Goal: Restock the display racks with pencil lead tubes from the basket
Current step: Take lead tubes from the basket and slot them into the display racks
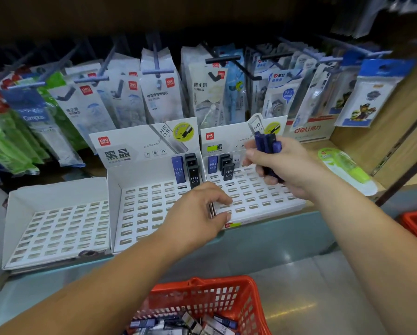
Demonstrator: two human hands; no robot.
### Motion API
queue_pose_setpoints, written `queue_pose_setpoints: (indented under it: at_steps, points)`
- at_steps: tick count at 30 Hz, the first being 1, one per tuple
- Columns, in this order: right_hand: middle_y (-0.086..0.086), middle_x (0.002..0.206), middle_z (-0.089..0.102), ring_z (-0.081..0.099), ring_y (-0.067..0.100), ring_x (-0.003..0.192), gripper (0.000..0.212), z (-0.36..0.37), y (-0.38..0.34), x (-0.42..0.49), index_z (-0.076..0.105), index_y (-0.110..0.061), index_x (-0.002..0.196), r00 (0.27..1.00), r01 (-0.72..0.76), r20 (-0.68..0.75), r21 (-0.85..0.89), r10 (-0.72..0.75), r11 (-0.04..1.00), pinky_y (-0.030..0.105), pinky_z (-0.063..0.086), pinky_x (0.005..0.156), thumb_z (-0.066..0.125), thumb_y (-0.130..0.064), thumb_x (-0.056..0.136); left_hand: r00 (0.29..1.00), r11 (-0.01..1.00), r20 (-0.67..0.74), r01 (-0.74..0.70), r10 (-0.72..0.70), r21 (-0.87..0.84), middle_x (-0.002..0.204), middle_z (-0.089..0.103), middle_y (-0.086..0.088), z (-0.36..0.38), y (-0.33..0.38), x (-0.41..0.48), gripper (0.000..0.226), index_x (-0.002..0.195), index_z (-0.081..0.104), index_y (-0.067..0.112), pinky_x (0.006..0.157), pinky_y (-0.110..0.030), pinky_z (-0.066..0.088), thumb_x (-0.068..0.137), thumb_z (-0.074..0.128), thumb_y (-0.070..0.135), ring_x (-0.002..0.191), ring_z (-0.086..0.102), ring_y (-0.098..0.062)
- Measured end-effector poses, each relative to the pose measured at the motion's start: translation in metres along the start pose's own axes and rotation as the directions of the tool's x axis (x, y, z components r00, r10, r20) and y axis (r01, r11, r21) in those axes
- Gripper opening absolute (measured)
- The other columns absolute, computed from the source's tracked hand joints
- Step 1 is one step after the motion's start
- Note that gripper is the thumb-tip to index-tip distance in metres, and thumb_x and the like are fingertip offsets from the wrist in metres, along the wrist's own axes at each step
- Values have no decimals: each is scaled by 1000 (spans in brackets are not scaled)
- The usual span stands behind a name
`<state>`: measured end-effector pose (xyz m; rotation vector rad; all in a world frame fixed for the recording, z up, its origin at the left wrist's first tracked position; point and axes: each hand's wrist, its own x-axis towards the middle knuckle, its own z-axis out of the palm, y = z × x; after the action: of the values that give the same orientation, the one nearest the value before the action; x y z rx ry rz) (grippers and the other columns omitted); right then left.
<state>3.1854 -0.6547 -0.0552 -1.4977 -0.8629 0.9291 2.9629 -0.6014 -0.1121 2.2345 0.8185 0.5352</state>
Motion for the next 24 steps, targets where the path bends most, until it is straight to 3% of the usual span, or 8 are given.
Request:
queue_pose_setpoints:
  at_steps: [3, 6, 8, 11, 13, 16, 20, 24]
  points:
    - [18, 95, 73, 56, 19, 63, 21, -5, -12, -17, 65, -3, 117, 971, -140, 211, 119, 113, 983, 23, 29, 43, 63, -11, 98, 999, 1000, -33, -1, 0, -8, 109, 65, 21, -1, 4, -2, 19, 104, 76, 30, 74, -22, 45, 88, 78, 18, 70, 55, 13]
    - [24, 98, 73, 61, 24, 62, 31, -8, -15, -36, 64, 0, 120, 911, -244, 350, 35, 216, 969, 23, 33, 40, 63, -15, 92, 974, 990, -220, 21, -52, -142, 87, 67, 18, -7, 16, -4, 13, 103, 74, 27, 63, -22, 45, 94, 73, 18, 56, 55, -2]
    - [26, 102, 74, 64, 26, 63, 39, -6, -13, -45, 64, -2, 121, 864, -264, 421, -85, 275, 961, 25, 41, 39, 66, -22, 87, 953, 960, -284, 25, -107, -277, 81, 67, 12, -15, 29, -4, 9, 105, 74, 27, 60, -30, 49, 98, 69, 23, 57, 57, -15]
    - [27, 103, 74, 64, 25, 61, 36, 5, -8, -51, 63, 1, 114, 825, -220, 482, -205, 294, 954, 24, 40, 41, 71, -20, 86, 967, 893, -190, 69, -169, -445, 71, 62, 3, -25, 47, -8, 12, 101, 77, 26, 59, -26, 47, 99, 68, 33, 54, 52, -7]
    - [27, 99, 74, 63, 24, 60, 35, 13, -6, -51, 65, 3, 110, 813, -175, 510, -245, 280, 954, 22, 34, 42, 76, -17, 84, 982, 856, -73, 115, -175, -504, 70, 62, -9, -26, 54, -12, 13, 102, 77, 19, 53, -20, 46, 98, 70, 29, 50, 54, -6]
    - [26, 100, 75, 66, 25, 65, 26, 23, -8, -50, 73, -9, 104, 802, -158, 531, -250, 272, 955, 21, 34, 43, 80, -16, 80, 980, 837, -6, 168, -201, -521, 66, 61, -8, -29, 51, -13, 11, 106, 72, 13, 48, -16, 43, 98, 71, 20, 49, 59, -11]
    - [24, 103, 75, 72, 27, 71, 39, 22, -6, -45, 68, -1, 116, 847, -172, 474, -185, 241, 968, 23, 41, 42, 73, -26, 86, 962, 802, 6, 232, -274, -551, 70, 63, -7, -35, 41, -11, 6, 103, 69, 10, 46, -21, 41, 100, 66, 15, 55, 57, -13]
    - [20, 98, 77, 62, 21, 50, 36, 15, -1, -42, 64, -7, 111, 912, -203, 320, -189, 255, 961, 20, 35, 39, 67, -38, 94, 935, 757, -23, 272, -354, -594, 67, 63, -6, -36, 36, -7, 5, 103, 64, 7, 45, -27, 40, 100, 60, 8, 55, 57, -17]
